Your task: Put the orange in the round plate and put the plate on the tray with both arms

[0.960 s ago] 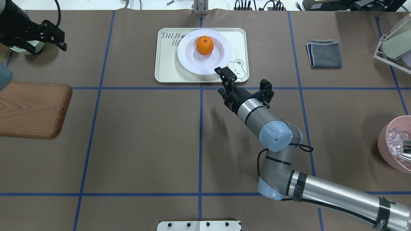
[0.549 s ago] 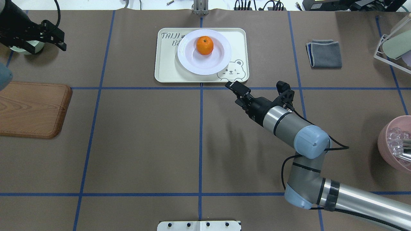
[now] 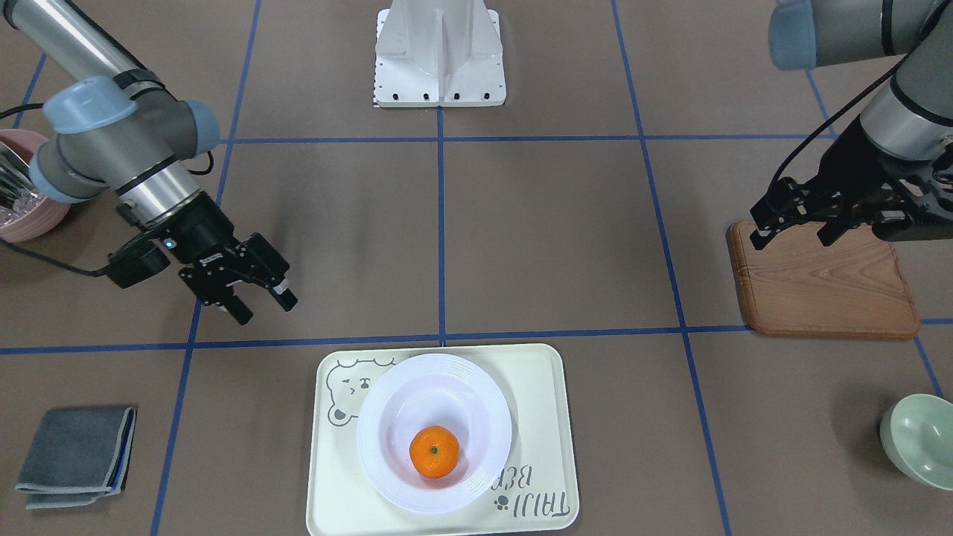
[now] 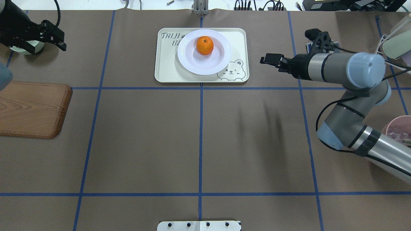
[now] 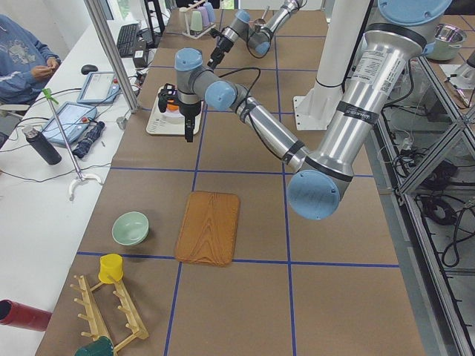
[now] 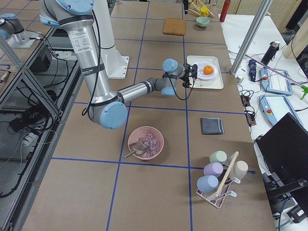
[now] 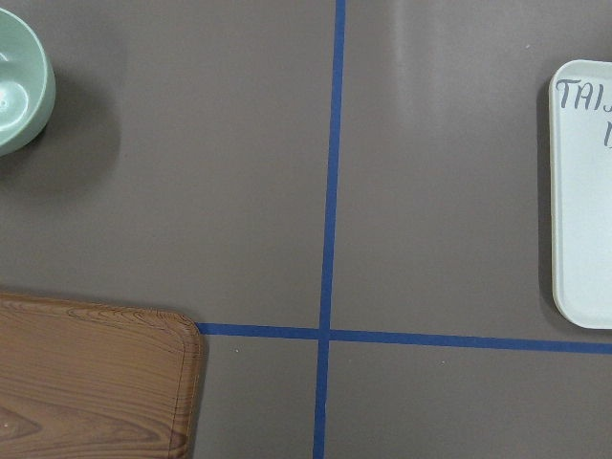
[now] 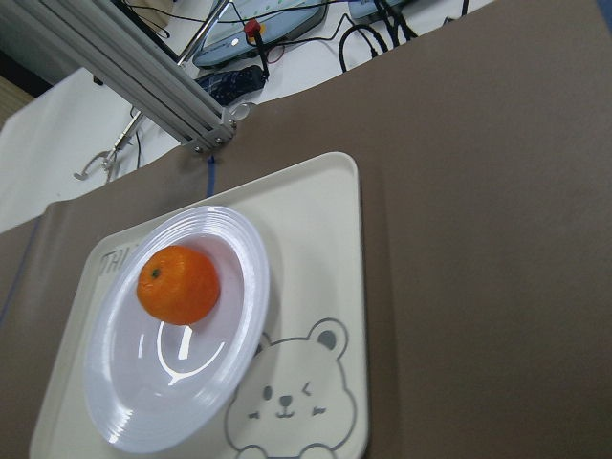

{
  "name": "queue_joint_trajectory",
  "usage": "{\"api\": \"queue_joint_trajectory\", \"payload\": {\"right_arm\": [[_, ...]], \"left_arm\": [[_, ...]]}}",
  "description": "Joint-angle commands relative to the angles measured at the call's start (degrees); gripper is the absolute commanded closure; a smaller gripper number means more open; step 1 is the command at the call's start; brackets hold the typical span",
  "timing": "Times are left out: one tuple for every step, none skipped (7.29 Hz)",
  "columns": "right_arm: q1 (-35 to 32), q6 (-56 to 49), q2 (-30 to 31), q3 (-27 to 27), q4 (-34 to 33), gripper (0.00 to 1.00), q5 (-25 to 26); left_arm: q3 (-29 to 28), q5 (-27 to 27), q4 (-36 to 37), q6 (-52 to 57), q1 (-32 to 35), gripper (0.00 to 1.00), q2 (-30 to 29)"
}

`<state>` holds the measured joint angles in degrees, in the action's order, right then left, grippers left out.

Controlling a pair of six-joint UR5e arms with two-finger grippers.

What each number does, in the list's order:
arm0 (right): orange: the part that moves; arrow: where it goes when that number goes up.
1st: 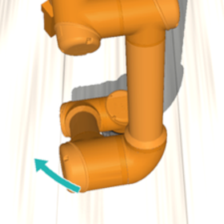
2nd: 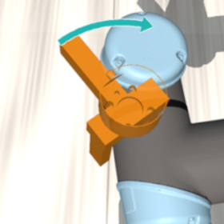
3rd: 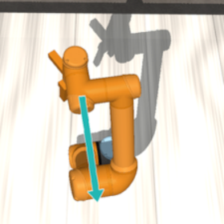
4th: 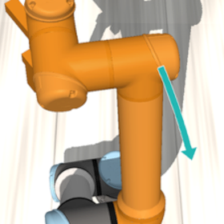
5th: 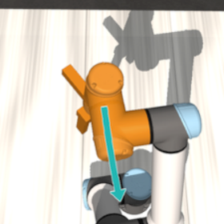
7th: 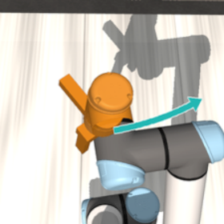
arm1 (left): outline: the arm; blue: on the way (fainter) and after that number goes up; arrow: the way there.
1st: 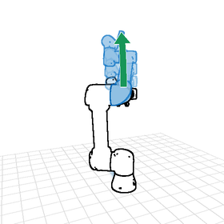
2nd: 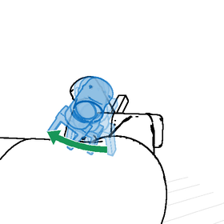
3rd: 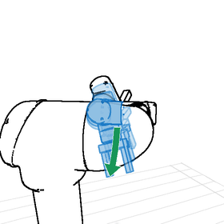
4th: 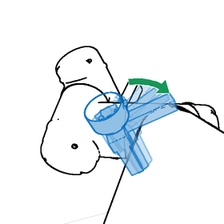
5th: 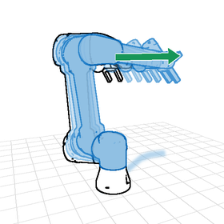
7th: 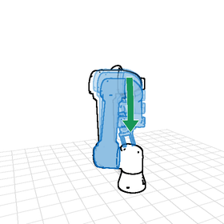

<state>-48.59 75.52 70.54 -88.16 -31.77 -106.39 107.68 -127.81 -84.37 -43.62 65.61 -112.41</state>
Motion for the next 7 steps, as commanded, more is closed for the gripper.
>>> {"api": "queue_joint_trajectory", "payload": {"right_arm": [[-11.65,-20.24,0.47,-0.17,-12.20,0.00,-12.91],[-16.49,-31.38,2.04,-0.61,-18.26,0.00,-16.97],[-21.07,-43.58,5.02,-1.14,-22.32,0.00,-19.62],[-24.42,-50.67,6.61,-3.75,-28.63,0.00,-21.56],[-26.97,-55.87,8.20,-8.22,-36.26,0.00,-23.06],[-28.83,-62.97,9.08,-11.57,-45.13,0.00,-23.16],[-30.93,-69.39,9.44,-13.17,-51.66,0.00,-23.25]], "left_arm": [[-0.19,1.16,0.00,2.64,0.04,0.03,0.09],[-0.72,1.86,0.09,6.41,0.48,0.03,0.09],[-0.98,2.30,-0.09,10.80,1.27,0.03,2.09],[-1.42,2.22,-0.09,17.45,3.10,0.03,3.33],[-1.60,2.22,-0.09,23.17,5.38,0.03,5.25],[-3.51,2.04,0.00,32.54,8.80,0.03,6.32],[-5.10,1.78,0.09,39.60,11.18,0.03,7.81]]}}
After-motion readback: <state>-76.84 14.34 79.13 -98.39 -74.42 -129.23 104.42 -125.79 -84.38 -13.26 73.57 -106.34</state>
